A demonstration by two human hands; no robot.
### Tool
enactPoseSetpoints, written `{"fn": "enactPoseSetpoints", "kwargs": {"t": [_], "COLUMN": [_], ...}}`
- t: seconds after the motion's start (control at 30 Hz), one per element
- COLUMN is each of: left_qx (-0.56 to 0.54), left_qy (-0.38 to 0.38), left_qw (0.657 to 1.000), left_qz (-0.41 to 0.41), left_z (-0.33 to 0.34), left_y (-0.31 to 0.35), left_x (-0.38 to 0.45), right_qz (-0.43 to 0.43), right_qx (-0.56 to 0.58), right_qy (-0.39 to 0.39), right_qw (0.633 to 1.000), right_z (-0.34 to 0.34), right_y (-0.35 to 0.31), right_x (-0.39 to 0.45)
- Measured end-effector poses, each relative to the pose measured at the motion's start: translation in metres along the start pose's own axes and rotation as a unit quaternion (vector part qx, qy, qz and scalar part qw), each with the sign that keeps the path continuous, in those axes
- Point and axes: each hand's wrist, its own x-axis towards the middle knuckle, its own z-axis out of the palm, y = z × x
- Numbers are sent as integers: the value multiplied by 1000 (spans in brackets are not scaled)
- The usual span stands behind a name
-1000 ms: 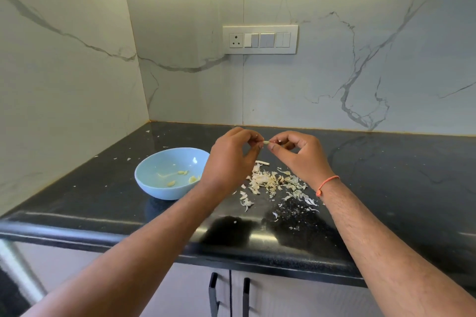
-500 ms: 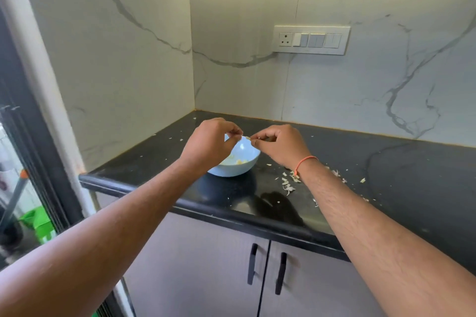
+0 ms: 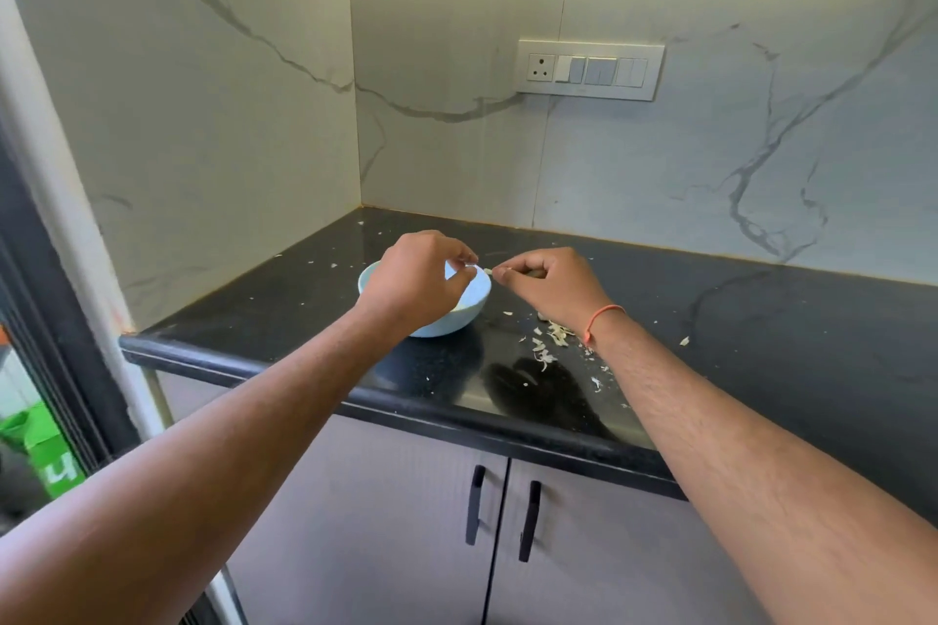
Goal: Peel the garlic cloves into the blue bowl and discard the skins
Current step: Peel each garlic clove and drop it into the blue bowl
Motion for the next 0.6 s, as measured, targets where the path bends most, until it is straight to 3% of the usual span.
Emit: {"fn": "enactPoseSetpoints", "kwargs": {"t": [0.23, 0.33, 0.43, 0.5, 0.6], "left_qx": [4, 0, -24, -8, 116], "left_qy": [-30, -5, -2, -59, -168], "left_qw": [998, 999, 999, 992, 971], "left_qz": [-59, -32, 47, 107, 122], "left_z": [-3, -3, 0, 9, 34], "left_y": [-18, -11, 12, 31, 51], "left_x": [6, 0, -15, -28, -40], "right_qz": [-10, -6, -2, 1, 14], "right_qx": [-32, -14, -86, -187, -303], "right_qy": [1, 25, 13, -29, -134], "right_qw": [999, 1000, 996, 982, 943], "right_z": [13, 0, -23, -43, -70], "right_y": [-8, 0, 19, 35, 61], "right_x": [13, 14, 7, 2, -7]}}
